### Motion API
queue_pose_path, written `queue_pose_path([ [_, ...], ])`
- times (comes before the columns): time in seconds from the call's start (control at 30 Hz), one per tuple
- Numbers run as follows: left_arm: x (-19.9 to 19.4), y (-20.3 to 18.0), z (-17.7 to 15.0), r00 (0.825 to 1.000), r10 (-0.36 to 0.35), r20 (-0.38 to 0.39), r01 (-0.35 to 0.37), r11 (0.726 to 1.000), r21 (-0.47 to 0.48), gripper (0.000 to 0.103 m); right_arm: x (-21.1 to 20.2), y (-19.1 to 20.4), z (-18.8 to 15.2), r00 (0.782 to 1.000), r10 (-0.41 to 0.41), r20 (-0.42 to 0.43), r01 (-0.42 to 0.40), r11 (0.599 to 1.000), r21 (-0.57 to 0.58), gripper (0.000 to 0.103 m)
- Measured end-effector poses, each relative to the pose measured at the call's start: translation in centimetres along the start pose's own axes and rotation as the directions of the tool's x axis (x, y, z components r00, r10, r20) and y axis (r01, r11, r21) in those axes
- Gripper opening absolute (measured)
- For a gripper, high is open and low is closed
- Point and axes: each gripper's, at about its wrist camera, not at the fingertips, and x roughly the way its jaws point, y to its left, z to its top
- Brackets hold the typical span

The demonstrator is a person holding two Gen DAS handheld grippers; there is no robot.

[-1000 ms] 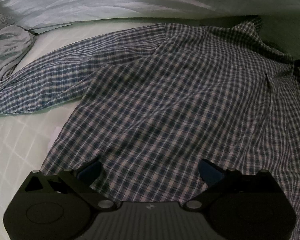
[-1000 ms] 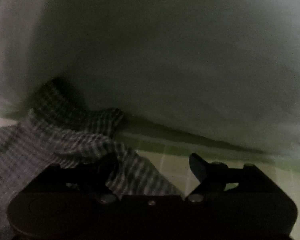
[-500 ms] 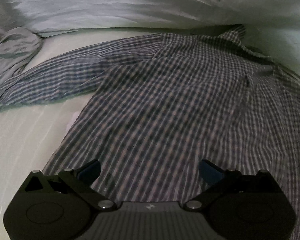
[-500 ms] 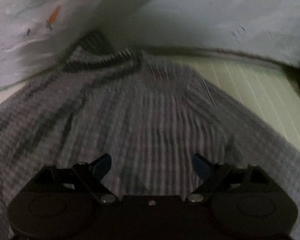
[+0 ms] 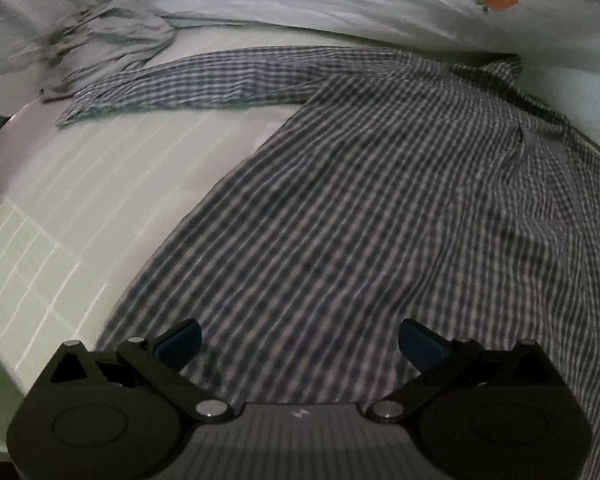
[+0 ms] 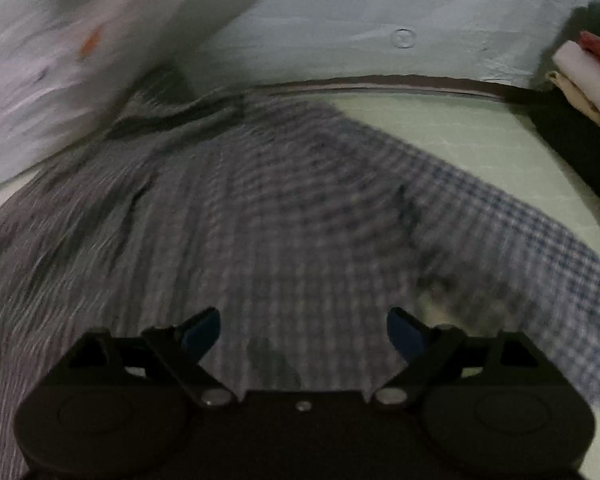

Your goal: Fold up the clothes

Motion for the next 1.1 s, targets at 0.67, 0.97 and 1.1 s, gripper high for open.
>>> queue_pose_path([
  [0.67,1.7,13.3,5.6,0.999,-0.040,0.033,0.039,0.998,0.047,0.103,-5.3,9.9,-10.1,0.983,-0.161,-0.088,0.168,0.982,0.086,0.100],
  [0.97,4.3,21.2,11.6,0.997,-0.006,0.074,0.006,1.000,0.004,0.103,-6.2,13.3,-12.9,0.961,-0.260,-0.096,0.275,0.936,0.219,0.102],
  [1.1,5.5,23.9,14.0,0.996,0.009,0.085,-0.005,0.999,-0.045,0.103,-6.3,13.9,-13.4,0.951,-0.298,-0.086,0.310,0.914,0.262,0.103],
])
